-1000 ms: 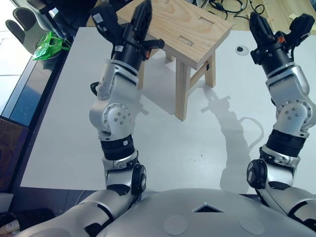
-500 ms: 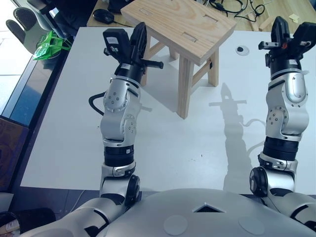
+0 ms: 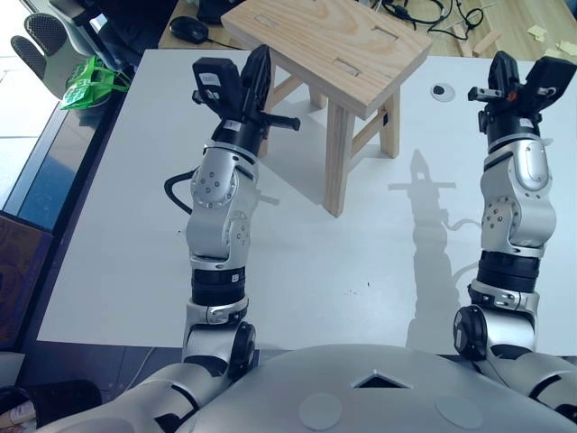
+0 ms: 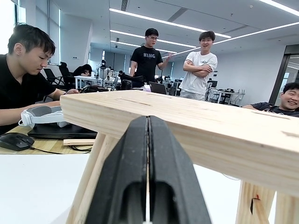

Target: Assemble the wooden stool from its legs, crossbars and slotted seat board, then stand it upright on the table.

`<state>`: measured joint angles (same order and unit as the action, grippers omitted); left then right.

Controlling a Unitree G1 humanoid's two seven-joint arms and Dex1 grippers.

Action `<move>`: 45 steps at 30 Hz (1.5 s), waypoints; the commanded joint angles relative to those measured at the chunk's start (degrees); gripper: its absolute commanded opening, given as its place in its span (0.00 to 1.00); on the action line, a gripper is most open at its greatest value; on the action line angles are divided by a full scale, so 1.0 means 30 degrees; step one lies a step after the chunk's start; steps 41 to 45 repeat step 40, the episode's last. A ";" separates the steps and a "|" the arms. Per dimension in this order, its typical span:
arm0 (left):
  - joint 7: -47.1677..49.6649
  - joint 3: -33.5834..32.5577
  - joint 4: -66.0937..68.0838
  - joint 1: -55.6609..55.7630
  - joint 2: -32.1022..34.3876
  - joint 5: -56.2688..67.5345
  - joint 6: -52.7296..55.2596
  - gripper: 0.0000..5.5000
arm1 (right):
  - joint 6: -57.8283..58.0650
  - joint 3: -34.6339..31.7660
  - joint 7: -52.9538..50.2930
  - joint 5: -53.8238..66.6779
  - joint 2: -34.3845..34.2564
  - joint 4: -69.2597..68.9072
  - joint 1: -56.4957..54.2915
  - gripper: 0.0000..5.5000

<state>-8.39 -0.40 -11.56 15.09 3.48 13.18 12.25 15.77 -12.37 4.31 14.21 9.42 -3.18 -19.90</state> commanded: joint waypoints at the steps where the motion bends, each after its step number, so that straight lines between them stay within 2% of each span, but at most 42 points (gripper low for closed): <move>1: -0.0483 0.0144 0.0006 -0.0109 -0.0072 0.0259 -0.0001 0.01 | 0.0328 0.0090 0.0030 0.0004 0.0074 0.0337 -0.0362 0.00; 23: -0.0587 0.0089 -0.0655 -0.0767 -0.0185 0.0329 -0.0376 0.01 | -0.0224 0.0317 0.0670 0.0123 -0.0024 0.1087 -0.0777 0.00; 34: 0.0298 -0.1391 0.0481 -0.0097 -0.0446 0.1387 0.0857 0.01 | -0.0483 0.0262 0.0154 0.0095 -0.0456 0.1032 -0.0792 0.00; 45: 0.0053 -0.1010 0.0987 0.0260 -0.0460 0.1095 0.0633 0.01 | -0.0500 0.0130 0.0138 0.0057 -0.0440 0.0906 -0.0658 0.00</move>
